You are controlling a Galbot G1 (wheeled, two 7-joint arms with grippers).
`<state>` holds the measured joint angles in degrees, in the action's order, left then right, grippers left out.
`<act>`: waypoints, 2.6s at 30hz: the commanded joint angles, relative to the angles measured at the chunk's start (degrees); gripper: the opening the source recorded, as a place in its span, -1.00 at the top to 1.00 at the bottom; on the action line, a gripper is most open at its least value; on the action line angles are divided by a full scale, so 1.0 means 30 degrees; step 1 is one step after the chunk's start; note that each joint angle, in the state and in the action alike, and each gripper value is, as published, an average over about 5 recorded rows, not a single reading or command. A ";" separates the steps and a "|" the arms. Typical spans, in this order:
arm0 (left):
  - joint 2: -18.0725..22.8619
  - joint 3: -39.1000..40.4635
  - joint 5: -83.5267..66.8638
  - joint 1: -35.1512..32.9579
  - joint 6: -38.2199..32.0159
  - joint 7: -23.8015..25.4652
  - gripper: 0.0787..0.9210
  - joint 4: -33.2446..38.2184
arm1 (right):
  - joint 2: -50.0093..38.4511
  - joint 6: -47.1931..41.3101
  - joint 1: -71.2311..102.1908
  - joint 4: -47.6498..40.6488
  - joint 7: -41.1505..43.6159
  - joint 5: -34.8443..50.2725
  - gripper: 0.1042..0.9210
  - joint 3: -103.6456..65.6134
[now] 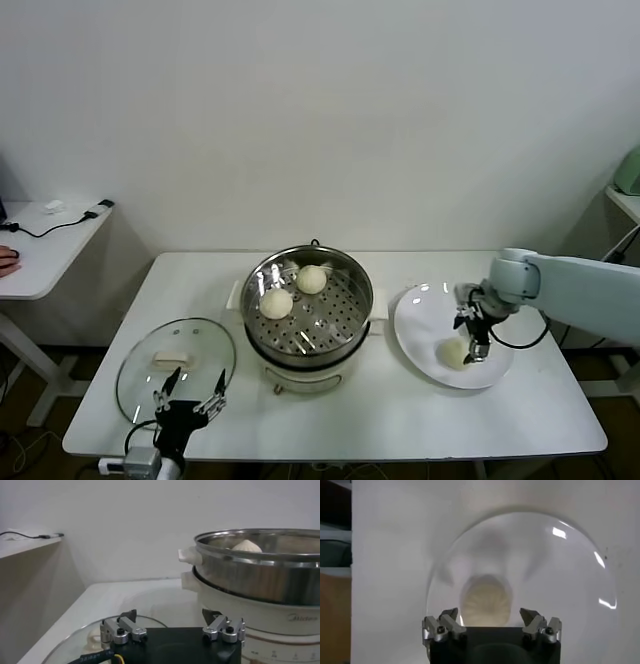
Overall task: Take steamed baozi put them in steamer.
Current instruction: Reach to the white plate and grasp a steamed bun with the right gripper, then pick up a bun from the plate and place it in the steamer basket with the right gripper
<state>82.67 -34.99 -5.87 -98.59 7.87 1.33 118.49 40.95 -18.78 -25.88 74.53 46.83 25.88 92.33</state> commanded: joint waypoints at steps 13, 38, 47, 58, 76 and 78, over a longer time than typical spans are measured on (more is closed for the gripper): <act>-0.0126 -0.0033 0.0012 -0.0189 -0.0070 -0.0003 -0.77 0.0114 | 0.0093 -0.0819 0.1366 -0.0316 -0.0610 -0.0573 -0.31 -0.1087; 0.0156 0.0241 0.0320 -0.0191 0.0243 0.0135 -0.77 0.0899 | 0.9913 0.9424 -1.2031 0.2241 0.5167 0.1377 -0.18 -0.1203; 0.0177 0.0111 0.0293 -0.0460 0.0172 0.0122 -0.77 0.1051 | 1.2528 1.4349 -0.8203 0.3777 0.4765 -0.3411 -0.18 -0.1639; 0.0152 -0.0108 0.0198 -0.0667 0.0000 0.0025 -0.77 0.0993 | 1.2551 1.5329 -0.4235 0.2380 0.3074 -0.7968 -0.18 -0.1159; 0.0254 -0.0039 0.0259 -0.0623 0.0077 0.0012 -0.77 0.1156 | 1.2193 1.5007 -0.4136 0.1524 0.2742 -0.7151 -0.53 -0.1614; 0.0262 -0.0019 0.0262 -0.0650 0.0075 0.0026 -0.77 0.1228 | 1.1805 1.5228 -0.5288 0.1582 0.3863 -0.5734 -0.65 -0.1604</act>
<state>83.43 -35.13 -5.14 -100.39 8.07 1.33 121.89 77.33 25.11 -37.93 79.54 53.24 2.28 87.91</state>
